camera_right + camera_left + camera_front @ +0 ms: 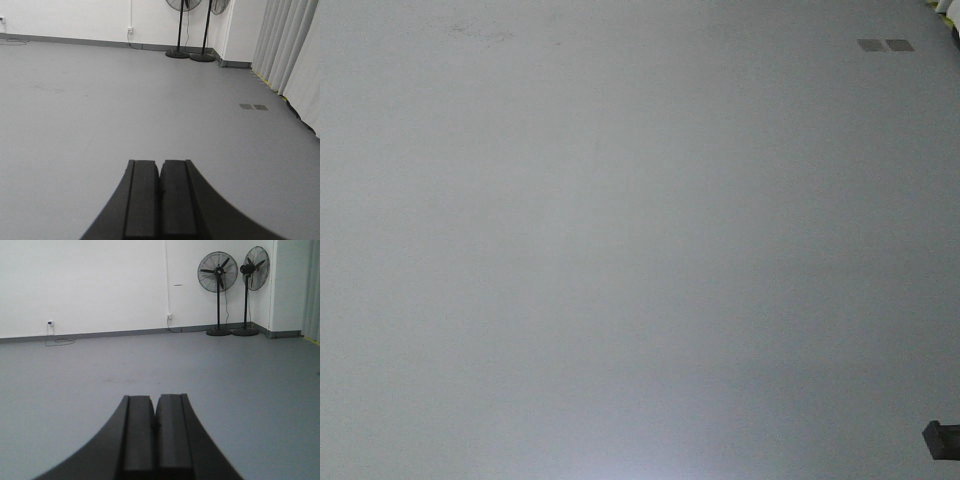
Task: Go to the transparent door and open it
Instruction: 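Drive the base forward across the grey floor toward the glass door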
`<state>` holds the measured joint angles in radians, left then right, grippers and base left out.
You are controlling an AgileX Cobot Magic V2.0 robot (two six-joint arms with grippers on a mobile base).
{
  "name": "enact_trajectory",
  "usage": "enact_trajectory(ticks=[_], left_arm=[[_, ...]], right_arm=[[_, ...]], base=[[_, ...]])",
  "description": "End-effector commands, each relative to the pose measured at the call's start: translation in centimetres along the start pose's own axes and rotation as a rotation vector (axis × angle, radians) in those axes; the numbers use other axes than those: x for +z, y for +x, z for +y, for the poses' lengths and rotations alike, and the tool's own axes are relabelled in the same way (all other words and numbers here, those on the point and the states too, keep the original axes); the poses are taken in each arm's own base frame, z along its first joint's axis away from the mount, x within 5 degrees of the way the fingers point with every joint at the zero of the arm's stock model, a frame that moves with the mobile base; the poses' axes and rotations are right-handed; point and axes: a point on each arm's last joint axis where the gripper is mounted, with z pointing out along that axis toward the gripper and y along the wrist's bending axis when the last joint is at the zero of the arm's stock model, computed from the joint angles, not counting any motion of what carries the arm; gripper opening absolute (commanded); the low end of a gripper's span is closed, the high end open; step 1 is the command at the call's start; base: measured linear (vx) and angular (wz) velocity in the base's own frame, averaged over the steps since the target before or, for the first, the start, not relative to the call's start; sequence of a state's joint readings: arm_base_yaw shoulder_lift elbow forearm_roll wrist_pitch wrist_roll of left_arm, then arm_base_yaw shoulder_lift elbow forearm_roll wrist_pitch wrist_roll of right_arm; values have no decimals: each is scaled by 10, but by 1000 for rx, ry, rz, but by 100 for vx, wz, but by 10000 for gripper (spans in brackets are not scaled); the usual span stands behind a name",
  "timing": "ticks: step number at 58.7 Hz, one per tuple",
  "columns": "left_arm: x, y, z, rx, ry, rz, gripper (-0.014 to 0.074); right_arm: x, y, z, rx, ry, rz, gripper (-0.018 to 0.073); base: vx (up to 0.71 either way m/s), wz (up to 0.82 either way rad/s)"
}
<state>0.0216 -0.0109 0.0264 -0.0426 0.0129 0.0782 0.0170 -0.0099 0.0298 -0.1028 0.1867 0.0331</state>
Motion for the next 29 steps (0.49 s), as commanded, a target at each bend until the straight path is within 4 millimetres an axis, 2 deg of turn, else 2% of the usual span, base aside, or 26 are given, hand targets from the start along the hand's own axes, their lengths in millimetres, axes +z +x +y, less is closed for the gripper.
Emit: enact_trajectory(ticks=[1,14,29], left_arm=[[0,3,0,-9,0,-62,-6],[0,3,0,-9,0,-62,-6],[0,3,0,-9,0,-62,-6]], right_arm=[[0,-4,0,-10,2,-86,-8],[0,-4,0,-10,2,-84,-8],[0,-4,0,-10,2,-84,-8]], base=[[11,3],[18,4],[30,14]])
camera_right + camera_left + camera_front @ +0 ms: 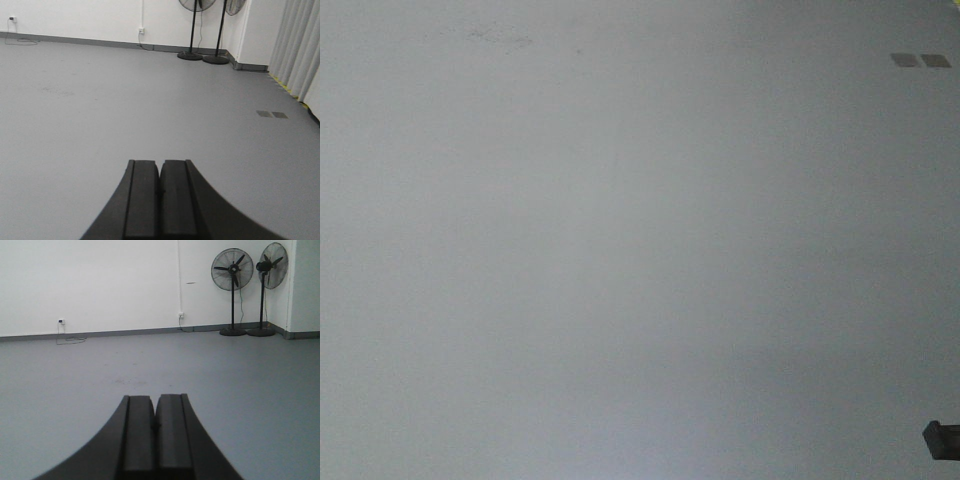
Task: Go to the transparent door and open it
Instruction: 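Drive the base forward across the grey floor toward the glass door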
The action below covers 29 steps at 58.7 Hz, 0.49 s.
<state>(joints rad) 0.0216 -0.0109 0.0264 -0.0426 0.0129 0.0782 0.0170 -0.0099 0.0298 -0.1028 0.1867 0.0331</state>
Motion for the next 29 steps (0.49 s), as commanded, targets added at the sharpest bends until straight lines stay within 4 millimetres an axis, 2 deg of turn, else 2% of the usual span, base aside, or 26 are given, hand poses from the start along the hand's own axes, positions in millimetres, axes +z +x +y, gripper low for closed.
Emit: enact_trajectory(ticks=[1,13,29], left_arm=[[0,3,0,-9,0,-62,-6],[0,3,0,-9,0,-62,-6],[0,2,0,-10,0,-62,-6]], right_arm=[[0,-4,0,-10,2,-84,-8],[0,-4,0,-10,2,-85,-8],[0,-4,0,-10,2,-85,-8]], base=[[37,18],[44,15],[58,12]])
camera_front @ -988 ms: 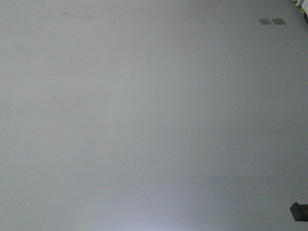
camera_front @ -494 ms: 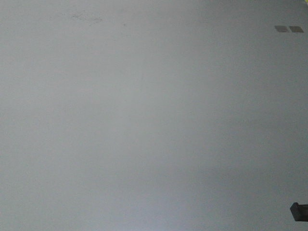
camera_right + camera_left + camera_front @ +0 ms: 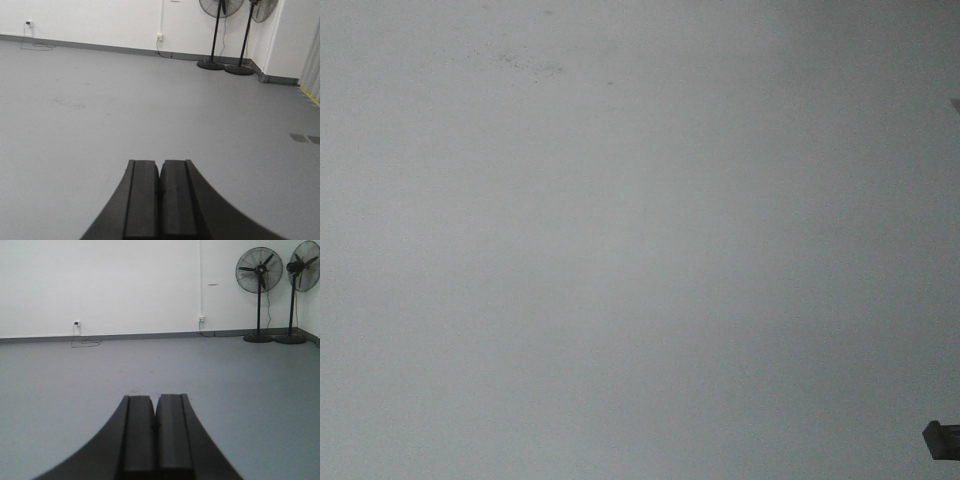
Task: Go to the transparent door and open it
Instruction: 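Drive the base forward across the grey floor toward the glass door, then drive the base up to the sliding glass door beside the wooden box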
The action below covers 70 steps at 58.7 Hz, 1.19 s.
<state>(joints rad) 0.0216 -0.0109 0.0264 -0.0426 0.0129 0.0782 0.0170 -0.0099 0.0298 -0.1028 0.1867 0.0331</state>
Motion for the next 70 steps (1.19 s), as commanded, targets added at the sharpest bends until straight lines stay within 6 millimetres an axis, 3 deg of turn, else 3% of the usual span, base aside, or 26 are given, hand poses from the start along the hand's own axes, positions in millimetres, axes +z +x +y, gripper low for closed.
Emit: enact_trajectory(ticks=[1,30,70], left_arm=[[0,2,0,-10,0,-62,-6],[0,2,0,-10,0,-62,-6],[0,2,0,-10,0,-62,-6]], right_arm=[[0,-4,0,-10,2,-85,-8],[0,-4,0,-10,2,-85,-8],[0,-4,0,-10,2,-84,-8]], base=[[65,13],[67,27],[68,52]])
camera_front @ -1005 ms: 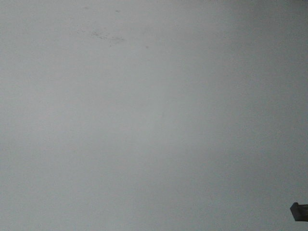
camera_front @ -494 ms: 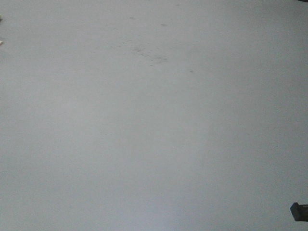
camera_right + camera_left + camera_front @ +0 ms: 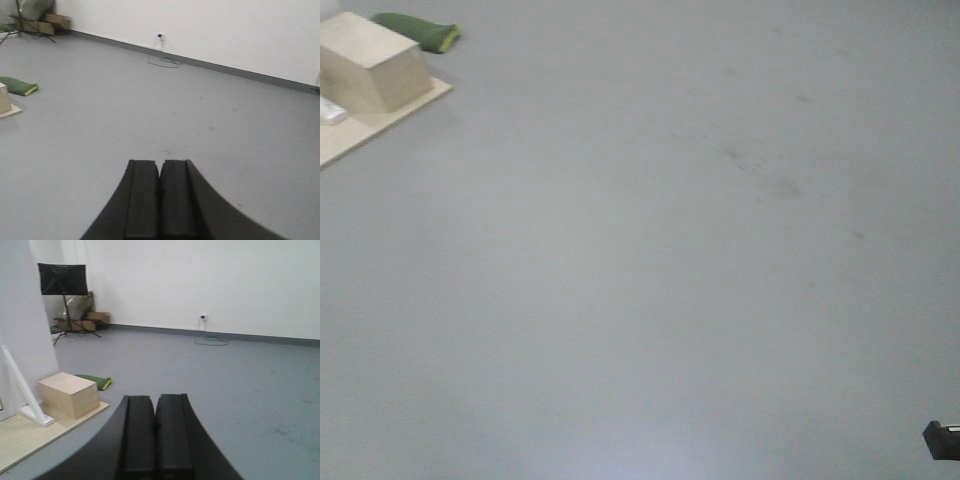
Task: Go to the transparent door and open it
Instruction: 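Drive the base up to the sliding glass door beside the wooden box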
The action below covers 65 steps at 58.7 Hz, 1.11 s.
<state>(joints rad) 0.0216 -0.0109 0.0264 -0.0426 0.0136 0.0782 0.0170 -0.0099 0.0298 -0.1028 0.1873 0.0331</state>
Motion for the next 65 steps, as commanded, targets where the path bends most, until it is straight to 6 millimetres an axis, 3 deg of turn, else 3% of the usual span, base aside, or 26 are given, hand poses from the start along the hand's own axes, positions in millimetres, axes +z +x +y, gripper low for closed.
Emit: enact_trajectory(ticks=[1,65], left_arm=[[0,2,0,-9,0,-63,-6],[0,2,0,-9,0,-63,-6]], right_arm=[[0,-4,0,-10,2,-85,-8],[0,-4,0,-10,2,-85,-8]], base=[[69,64],[68,57]])
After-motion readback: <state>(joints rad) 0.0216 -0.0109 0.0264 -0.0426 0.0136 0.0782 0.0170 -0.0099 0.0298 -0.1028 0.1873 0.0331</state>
